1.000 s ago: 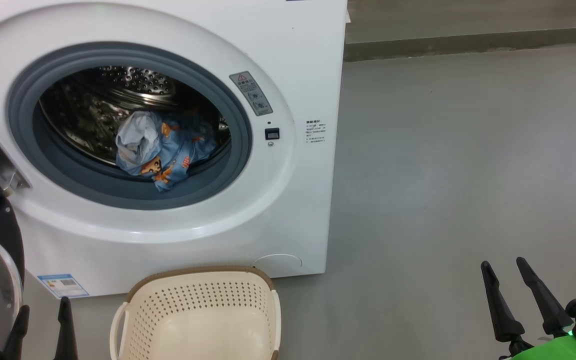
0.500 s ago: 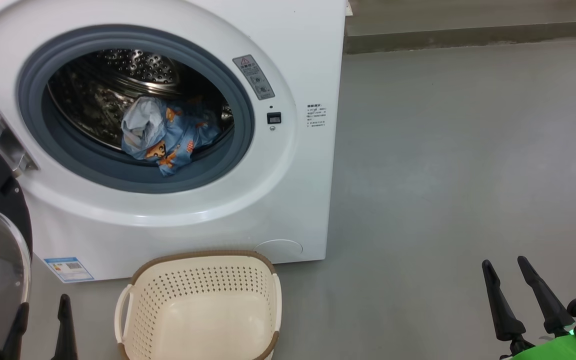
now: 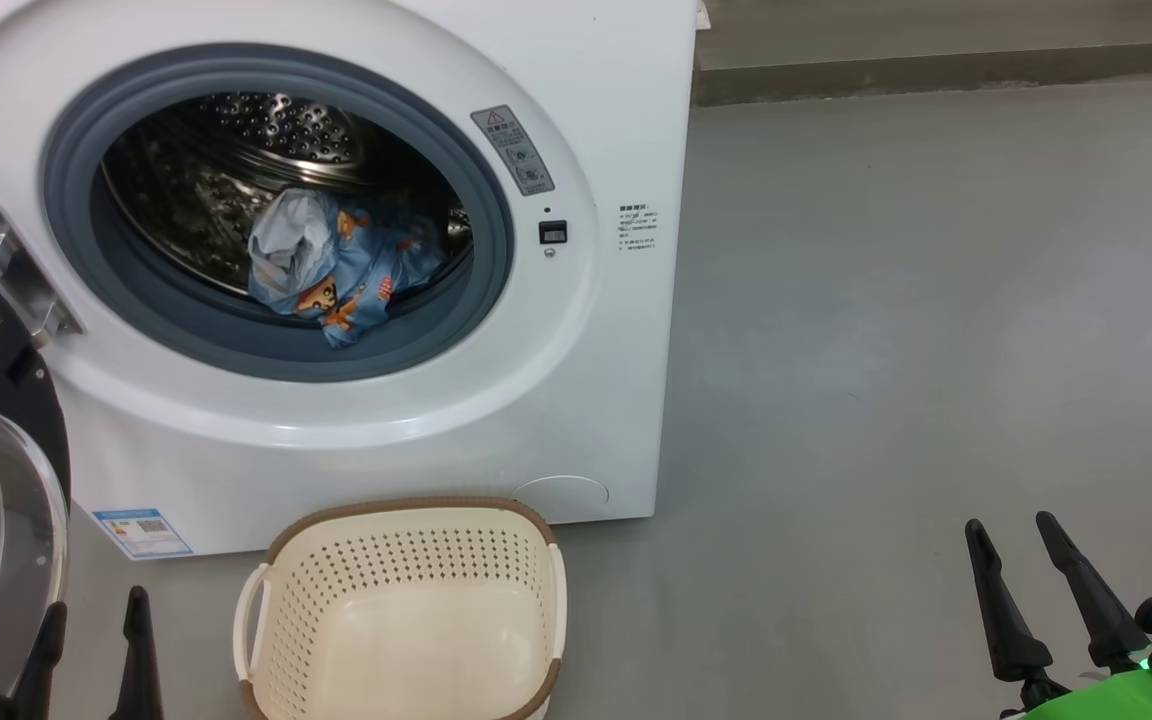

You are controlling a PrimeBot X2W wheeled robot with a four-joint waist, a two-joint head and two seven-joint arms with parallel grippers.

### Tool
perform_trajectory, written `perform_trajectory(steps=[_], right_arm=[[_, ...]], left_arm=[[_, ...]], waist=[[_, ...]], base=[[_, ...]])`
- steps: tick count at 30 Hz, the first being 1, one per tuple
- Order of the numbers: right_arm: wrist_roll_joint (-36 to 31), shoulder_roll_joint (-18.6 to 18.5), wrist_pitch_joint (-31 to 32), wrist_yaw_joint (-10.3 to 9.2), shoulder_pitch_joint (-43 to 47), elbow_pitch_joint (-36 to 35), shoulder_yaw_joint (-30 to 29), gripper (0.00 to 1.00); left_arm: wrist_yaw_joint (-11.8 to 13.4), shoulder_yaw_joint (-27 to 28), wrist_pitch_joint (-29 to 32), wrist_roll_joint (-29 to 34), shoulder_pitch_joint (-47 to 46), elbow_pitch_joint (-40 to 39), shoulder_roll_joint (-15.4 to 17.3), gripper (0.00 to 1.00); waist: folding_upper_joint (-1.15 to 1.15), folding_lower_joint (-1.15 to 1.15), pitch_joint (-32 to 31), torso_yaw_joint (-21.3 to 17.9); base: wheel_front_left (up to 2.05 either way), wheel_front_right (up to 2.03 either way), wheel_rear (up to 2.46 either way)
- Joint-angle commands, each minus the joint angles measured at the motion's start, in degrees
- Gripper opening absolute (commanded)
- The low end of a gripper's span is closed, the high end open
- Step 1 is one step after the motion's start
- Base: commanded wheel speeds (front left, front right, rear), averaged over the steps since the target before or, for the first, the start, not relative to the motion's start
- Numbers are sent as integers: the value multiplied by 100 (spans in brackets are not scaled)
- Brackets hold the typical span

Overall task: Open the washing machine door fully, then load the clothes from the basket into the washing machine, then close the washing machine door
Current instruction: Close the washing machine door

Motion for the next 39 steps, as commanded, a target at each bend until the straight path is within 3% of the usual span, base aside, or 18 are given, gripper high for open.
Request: perform_trajectory(steps=[1, 10, 23, 39], right_arm=[[-21, -150, -47, 26, -110, -145, 104, 100], [-42, -126, -47, 26, -87, -161, 164, 100], [-20, -186, -47, 26, -187, -107, 441, 100], [6, -208, -47, 26, -394, -24, 838, 100]], left_arm=[[3, 166, -37, -49, -81, -167, 152, 100], [3, 196, -37, -55, -32, -211, 57, 100], [3, 362, -37, 23, 155, -324, -135, 100], [3, 528, -37, 146, 269, -414, -259, 100]], waist=[[0, 0, 2, 15], [0, 0, -3, 287], [0, 0, -77, 972], [0, 0, -142, 2075]], base=[[0, 0, 0], [0, 0, 0], [0, 0, 0], [0, 0, 0]])
